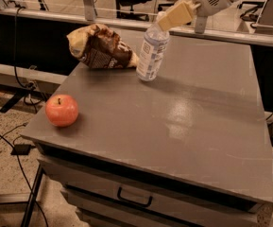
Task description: Move blue plastic bottle near brown chip bag
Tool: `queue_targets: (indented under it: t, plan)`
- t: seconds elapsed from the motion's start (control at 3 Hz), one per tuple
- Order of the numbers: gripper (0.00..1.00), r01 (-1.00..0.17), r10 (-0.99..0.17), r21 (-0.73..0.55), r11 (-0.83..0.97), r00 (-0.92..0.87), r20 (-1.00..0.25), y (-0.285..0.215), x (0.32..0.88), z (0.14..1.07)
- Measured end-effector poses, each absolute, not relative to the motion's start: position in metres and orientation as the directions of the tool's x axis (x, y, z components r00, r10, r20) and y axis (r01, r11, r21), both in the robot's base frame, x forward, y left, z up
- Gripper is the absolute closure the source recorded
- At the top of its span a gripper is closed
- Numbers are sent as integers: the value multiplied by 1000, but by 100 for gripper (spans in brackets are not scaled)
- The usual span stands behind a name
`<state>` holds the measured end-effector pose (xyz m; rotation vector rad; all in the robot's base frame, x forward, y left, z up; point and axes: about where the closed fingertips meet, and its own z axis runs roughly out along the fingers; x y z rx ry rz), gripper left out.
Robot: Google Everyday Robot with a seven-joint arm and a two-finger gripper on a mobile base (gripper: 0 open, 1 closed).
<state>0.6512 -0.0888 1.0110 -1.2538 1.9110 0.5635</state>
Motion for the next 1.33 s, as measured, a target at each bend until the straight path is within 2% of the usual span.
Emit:
queue_targets:
  t: [0.67,1.33]
  plan:
    - [4,-911,-569,-41,411,-221,-792,-84,652,1008]
    - [0,-912,-569,-40,409,-221,-792,-82,652,1007]
